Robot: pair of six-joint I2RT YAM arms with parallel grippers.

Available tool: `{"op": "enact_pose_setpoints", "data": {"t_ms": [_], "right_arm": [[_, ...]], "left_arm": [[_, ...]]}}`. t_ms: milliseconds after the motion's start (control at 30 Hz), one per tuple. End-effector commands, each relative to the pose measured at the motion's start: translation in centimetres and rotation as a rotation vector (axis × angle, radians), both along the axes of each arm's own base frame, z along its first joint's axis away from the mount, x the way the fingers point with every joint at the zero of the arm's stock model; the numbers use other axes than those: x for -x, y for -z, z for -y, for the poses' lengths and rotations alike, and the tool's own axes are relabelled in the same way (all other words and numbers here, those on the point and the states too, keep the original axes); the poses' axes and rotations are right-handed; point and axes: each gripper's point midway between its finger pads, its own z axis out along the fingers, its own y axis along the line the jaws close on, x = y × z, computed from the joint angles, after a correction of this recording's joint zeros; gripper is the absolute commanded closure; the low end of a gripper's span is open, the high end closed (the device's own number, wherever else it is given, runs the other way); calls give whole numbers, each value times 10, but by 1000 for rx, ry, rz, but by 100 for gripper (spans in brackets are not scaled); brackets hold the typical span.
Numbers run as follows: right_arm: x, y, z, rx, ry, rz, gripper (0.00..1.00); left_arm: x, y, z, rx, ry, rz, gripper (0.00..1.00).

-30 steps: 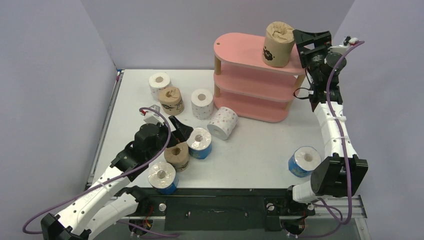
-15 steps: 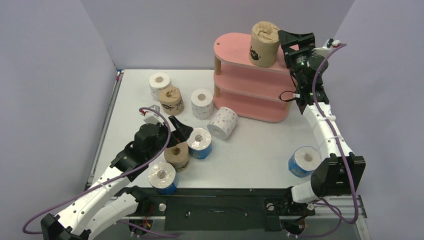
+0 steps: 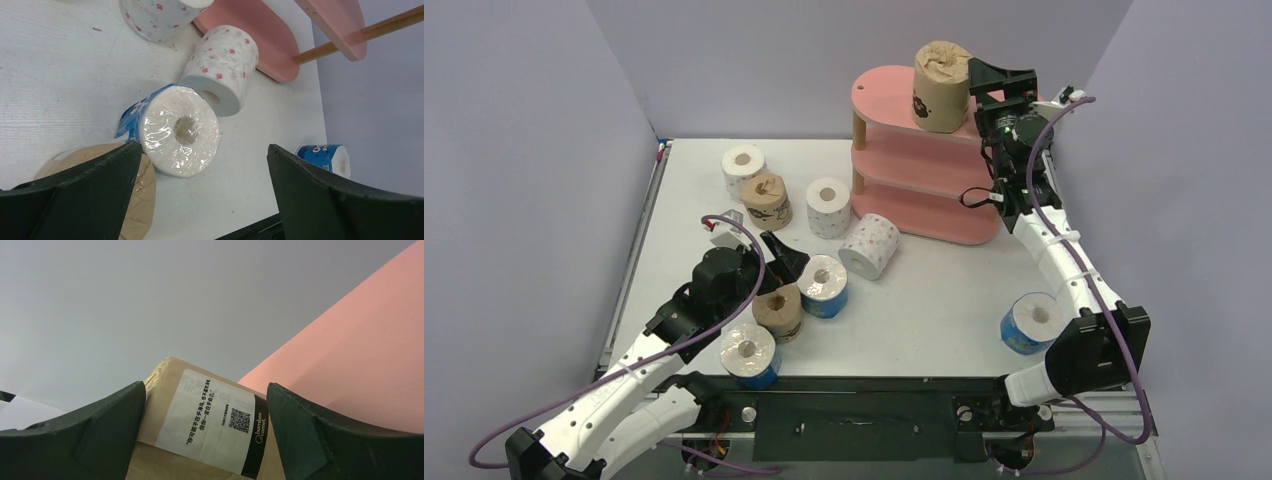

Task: Place and organize the paper towels onto the shelf
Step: Move the paper towel to the shelf.

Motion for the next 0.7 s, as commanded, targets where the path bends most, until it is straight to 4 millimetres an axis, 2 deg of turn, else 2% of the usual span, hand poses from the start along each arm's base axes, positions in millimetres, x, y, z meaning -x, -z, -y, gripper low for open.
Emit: {"op": "enact_pose_setpoints", "data": {"t_ms": [0,367,533,667], "right_arm": [[-8,4,-6,-22,32,-8,13],[-28,17,-41,-17,-35,-33,14],[-33,13,-54,20,-90,-32,14],[-37,17,-64,43,-121,-50,14]], "left_arm": [[-4,-23,-1,18,-6,65,4],[-4,-21,-4,9,-17,65,4],[-5,-21,-5,3,-19,67,4],[-5,-19,-2,8,-11,62,4]]}}
